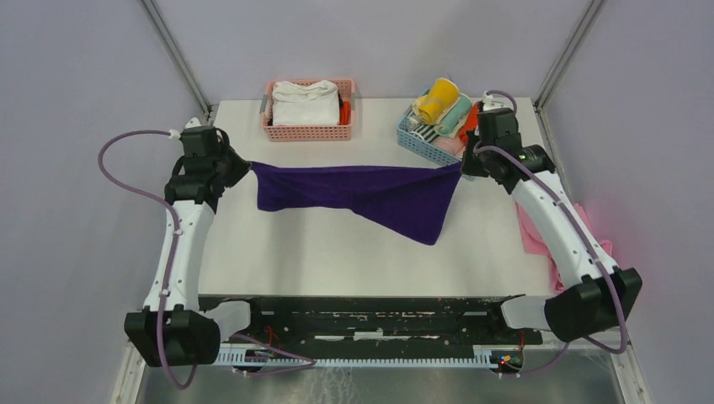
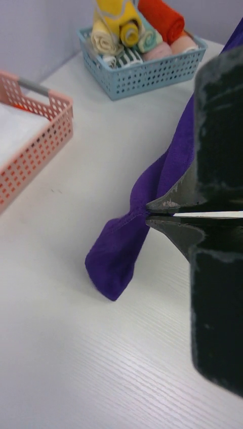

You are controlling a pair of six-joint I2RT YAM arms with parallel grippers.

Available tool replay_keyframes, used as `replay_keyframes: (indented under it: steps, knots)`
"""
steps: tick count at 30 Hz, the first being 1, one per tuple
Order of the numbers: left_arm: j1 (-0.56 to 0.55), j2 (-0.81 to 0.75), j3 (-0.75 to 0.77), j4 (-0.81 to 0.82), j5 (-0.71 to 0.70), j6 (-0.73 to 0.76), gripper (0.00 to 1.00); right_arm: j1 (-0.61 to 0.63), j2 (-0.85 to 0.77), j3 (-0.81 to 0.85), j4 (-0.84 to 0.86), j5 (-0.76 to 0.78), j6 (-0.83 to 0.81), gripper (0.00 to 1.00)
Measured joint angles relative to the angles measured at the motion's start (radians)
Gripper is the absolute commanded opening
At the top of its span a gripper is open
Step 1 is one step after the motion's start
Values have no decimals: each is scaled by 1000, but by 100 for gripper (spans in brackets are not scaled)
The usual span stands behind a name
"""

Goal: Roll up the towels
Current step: Flatten out the towel at the center of the board.

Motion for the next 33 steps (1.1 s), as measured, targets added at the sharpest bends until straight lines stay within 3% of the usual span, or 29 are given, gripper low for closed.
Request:
replay_keyframes:
  steps: [11, 20, 27, 33]
  knots:
    - [0, -297, 61, -148, 18, 3, 3, 0, -372, 64, -245, -40, -39, 0]
    - [0, -518, 265, -271, -19, 4, 3, 0, -615, 254, -437, -84, -54, 0]
    - [0, -460, 100, -240, 17, 4, 3, 0, -543, 97, -439, -47, -30, 0]
    - [0, -159, -106, -83, 90, 3, 5, 0, -270, -102, -235, 67, -29, 0]
